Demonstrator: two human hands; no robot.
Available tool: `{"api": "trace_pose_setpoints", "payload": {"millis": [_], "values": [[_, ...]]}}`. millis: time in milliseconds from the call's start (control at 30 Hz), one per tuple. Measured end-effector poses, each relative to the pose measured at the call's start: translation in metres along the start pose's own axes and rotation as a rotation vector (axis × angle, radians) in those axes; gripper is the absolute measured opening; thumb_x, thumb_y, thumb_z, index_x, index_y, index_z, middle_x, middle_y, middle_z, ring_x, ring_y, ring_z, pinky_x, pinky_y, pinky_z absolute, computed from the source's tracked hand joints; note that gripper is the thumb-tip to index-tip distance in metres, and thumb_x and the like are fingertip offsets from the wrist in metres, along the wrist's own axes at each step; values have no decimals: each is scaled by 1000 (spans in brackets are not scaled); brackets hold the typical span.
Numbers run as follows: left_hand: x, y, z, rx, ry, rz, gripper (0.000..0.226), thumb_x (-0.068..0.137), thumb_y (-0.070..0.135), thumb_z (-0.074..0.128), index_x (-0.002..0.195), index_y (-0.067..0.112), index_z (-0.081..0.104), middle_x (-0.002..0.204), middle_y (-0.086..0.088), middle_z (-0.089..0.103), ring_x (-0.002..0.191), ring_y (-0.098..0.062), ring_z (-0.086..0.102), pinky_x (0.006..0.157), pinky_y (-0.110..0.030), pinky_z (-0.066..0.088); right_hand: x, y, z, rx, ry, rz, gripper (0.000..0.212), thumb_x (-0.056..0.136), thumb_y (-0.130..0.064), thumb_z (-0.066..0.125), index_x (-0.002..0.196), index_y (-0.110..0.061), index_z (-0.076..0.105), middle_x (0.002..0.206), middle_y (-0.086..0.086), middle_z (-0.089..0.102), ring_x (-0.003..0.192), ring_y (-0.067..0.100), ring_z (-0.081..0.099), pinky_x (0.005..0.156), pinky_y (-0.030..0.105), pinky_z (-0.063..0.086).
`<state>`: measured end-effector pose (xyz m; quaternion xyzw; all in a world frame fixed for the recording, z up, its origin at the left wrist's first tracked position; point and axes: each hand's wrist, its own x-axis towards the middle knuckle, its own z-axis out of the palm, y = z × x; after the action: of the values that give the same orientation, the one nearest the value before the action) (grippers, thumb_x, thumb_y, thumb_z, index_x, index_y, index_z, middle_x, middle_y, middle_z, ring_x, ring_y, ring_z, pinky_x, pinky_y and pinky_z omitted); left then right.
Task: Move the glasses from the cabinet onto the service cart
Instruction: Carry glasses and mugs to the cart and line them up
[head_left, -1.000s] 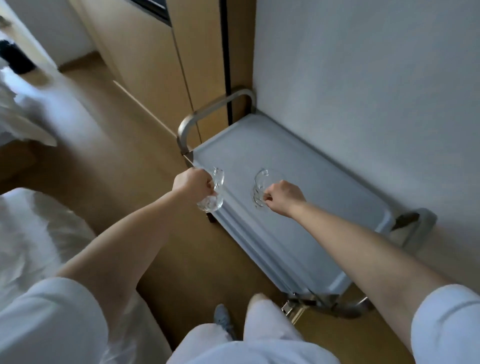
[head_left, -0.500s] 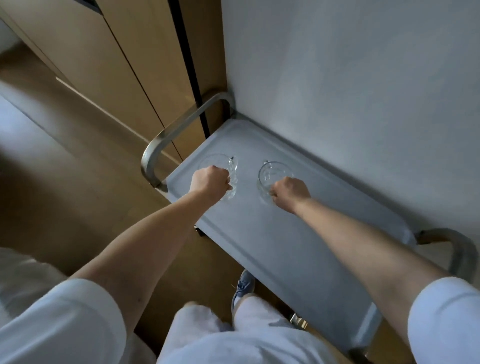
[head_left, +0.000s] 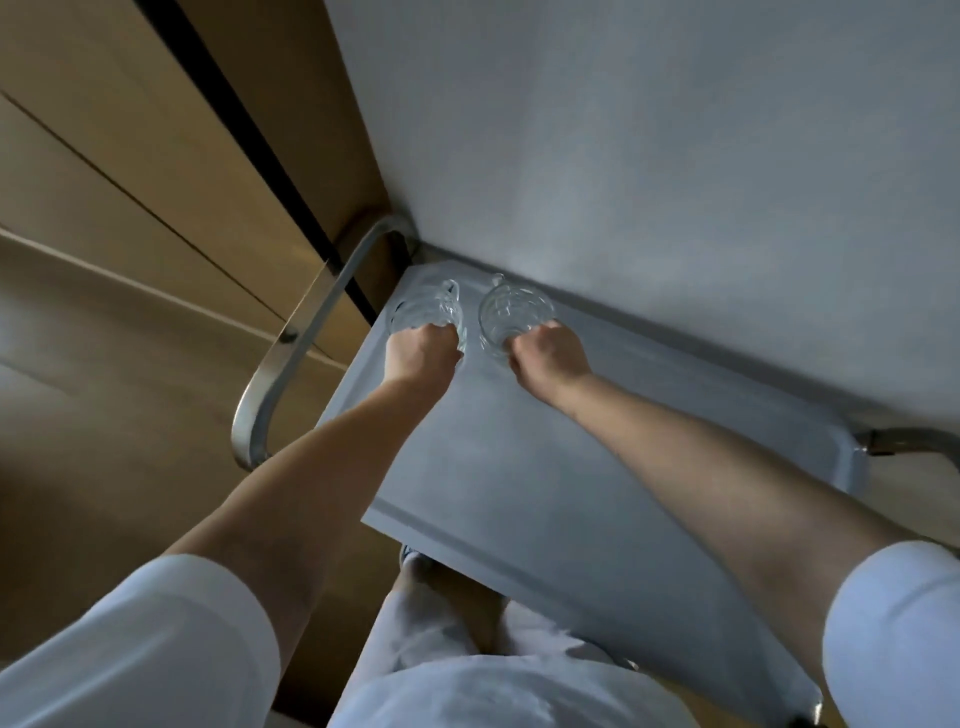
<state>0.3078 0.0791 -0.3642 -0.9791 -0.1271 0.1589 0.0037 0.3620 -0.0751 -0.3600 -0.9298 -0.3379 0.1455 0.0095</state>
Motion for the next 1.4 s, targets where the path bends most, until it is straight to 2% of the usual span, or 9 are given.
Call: {"api": "trace_pose_setpoints", "payload": {"millis": [167,367,533,767,900,967,1033,1133,1400], "values": [[25,-11,-5,-34,14,104,23,97,31,49,108,13,60,102,-10,69,94,-31,65,65,-28,37,17,-11,-2,-11,-22,66,25,90,-10,49,108,-14,66,103,13,68,102,33,60,91,29,41],[56,-18,-6,-142,-17,160,29,99,30,45,118,9,50,109,-13,67,100,-34,63,68,-32,36,33,-17,8,13,39,150,30,87,-5,51,110,-14,69,114,12,67,124,33,49,117,38,12],[70,-23,-7,-186,-59,216,36,100,26,43,127,3,41,118,-18,62,105,-37,61,71,-37,41,40,-20,9,98,155,170,23,66,5,72,81,-11,75,92,14,72,103,41,61,105,49,38],[80,-42,-21,-478,-318,269,48,89,29,56,131,8,43,120,-12,59,107,-27,58,83,-31,48,49,-25,10,198,30,325,32,88,-11,53,118,-18,64,127,5,61,133,28,37,116,31,18],[86,-63,-26,-56,-314,537,68,82,27,58,143,14,32,133,-14,51,125,-30,47,103,-38,42,48,-32,-2,199,-7,376,27,92,-13,46,111,-15,64,110,6,67,119,22,51,117,32,1],[89,-73,-29,159,-222,621,51,84,28,55,134,22,46,130,-7,56,125,-27,47,104,-36,41,50,-37,-4,183,-69,421,24,95,-22,45,107,-15,64,104,6,67,114,23,54,117,41,5],[86,-76,-34,275,-185,619,27,91,23,49,114,21,62,117,-4,62,114,-24,56,86,-32,48,52,-41,-2,208,-97,445,27,97,-25,42,109,-13,63,107,9,66,113,26,54,113,42,19],[78,-70,-32,424,-117,632,23,93,8,46,106,16,63,107,-4,66,100,-24,63,66,-27,41,52,-43,0,296,-58,473,27,98,-21,42,109,-8,63,111,14,65,113,31,54,101,34,36],[87,-48,-26,222,-75,500,22,99,23,44,110,18,63,114,-5,64,108,-25,61,70,-29,39,56,-45,4,481,-6,608,23,95,-14,46,96,-8,67,102,15,66,103,31,57,85,29,42]]}}
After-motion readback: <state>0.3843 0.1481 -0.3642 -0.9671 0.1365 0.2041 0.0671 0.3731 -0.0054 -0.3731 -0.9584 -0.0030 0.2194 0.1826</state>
